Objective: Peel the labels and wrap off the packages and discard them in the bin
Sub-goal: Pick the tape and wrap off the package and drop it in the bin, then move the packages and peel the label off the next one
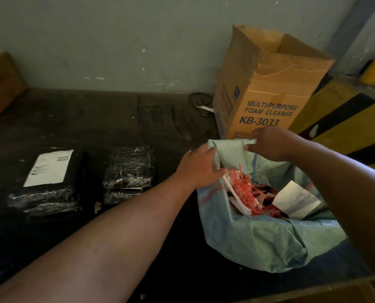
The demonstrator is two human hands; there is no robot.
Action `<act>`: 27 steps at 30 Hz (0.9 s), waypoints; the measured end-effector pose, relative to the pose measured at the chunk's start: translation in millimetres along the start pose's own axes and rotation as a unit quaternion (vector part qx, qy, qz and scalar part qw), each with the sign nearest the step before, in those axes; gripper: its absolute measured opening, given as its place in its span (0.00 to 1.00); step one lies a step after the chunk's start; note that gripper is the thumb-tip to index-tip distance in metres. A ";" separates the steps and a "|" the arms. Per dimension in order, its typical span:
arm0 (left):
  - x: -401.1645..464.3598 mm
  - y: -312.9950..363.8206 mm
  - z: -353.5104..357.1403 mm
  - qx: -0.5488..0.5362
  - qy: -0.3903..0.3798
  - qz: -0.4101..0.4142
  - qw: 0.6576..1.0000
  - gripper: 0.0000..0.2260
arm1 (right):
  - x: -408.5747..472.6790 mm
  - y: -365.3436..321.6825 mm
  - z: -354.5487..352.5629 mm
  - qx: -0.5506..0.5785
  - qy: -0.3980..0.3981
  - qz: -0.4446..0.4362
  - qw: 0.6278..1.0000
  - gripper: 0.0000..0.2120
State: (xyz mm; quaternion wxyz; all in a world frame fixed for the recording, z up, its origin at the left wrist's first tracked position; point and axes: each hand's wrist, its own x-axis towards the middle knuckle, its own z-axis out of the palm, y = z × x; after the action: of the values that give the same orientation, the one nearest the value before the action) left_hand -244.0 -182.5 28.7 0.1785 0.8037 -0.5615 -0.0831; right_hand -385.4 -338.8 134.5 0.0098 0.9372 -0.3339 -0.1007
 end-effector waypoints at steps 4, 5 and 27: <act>-9.4 -70.6 -33.4 0.047 0.043 -0.050 0.997 0.33 | 26.3 -75.7 3.3 0.057 0.011 -0.066 0.996 0.26; -14.4 -91.8 -39.7 0.055 0.044 -0.073 0.995 0.33 | 33.0 -96.4 5.8 0.085 0.007 -0.076 0.993 0.25; -267.1 -286.4 97.0 0.072 -0.144 -0.237 0.958 0.41 | 102.3 -299.9 180.0 0.485 -0.042 0.048 0.872 0.38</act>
State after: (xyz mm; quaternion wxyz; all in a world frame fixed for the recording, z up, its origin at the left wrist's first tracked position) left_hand -121.4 135.3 -187.5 0.0125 0.9040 -0.3791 -0.1971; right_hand -156.1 -161.2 -86.2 -0.4550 0.8021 -0.3851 0.0348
